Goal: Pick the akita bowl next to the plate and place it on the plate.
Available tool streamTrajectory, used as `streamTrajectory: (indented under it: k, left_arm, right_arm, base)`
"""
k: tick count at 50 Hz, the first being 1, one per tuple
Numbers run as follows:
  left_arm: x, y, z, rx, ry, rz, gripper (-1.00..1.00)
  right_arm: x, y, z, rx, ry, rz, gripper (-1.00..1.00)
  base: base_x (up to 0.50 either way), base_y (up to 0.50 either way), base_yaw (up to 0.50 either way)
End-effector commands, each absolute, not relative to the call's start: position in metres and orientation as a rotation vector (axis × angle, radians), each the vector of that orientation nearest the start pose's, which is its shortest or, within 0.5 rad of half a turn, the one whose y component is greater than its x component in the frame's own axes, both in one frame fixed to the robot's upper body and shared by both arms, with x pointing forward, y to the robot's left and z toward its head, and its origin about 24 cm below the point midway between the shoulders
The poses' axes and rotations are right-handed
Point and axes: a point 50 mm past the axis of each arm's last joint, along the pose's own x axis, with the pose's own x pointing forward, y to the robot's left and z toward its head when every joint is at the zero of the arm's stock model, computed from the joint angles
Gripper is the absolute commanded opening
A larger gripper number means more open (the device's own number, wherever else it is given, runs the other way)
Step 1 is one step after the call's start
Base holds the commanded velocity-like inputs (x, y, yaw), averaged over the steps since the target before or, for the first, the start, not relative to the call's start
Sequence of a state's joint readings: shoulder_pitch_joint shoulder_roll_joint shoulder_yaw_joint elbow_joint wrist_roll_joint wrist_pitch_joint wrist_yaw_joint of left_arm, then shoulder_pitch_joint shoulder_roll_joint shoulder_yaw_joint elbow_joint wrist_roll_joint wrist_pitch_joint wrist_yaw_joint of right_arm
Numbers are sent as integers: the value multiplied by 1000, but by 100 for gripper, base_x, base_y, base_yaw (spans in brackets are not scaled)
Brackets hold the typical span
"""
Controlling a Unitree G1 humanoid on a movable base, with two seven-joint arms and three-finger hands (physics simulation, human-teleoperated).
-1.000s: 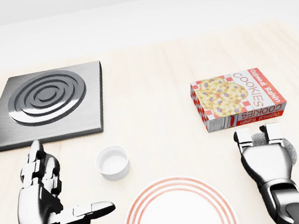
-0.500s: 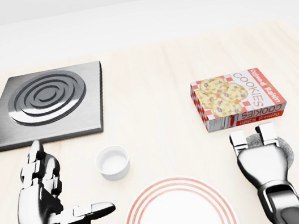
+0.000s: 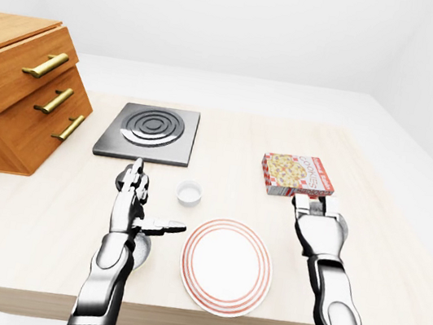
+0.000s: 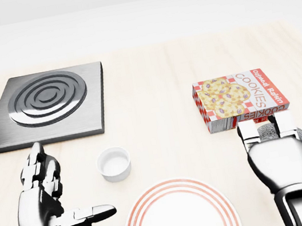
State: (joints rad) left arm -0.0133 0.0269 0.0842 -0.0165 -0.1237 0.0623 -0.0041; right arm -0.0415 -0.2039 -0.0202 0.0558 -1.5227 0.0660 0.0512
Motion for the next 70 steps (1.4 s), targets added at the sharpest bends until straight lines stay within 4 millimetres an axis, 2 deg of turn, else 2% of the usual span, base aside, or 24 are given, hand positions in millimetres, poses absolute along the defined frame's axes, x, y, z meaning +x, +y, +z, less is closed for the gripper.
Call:
streamTrajectory:
  k: [1,8,19,24,35,51,62,70]
  left_arm:
    - [255,174,44,-99,27,72,100]
    - [256,174,43,-99,26,73,100]
    - [256,174,45,-100,26,76,100]
    - [256,174,44,-101,26,76,100]
    - [257,175,45,-102,25,78,100]
    - [256,175,44,-101,25,78,100]
    - [256,175,44,-101,25,78,100]
    - [256,175,45,-101,25,78,100]
  right_arm:
    - [250,-191,96,-1599,-23,-104,-100]
    - [247,-182,111,-1591,-64,-105,-100]
    - [237,-153,136,-1538,-151,-46,-100]
    - [230,-140,144,-1529,-190,-15,-100]
    - [220,-112,146,-1506,-272,58,-100]
    - [201,-82,124,-1475,-320,153,-100]
    - [184,-66,89,-1466,-316,241,-100]
    - [175,-56,71,-1461,-321,292,-100]
  base:
    - [0,0,0]
    - [0,0,0]
    - [0,0,0]
    - [0,0,0]
    - [0,0,0]
    - [0,0,0]
    - [0,0,0]
    - [0,0,0]
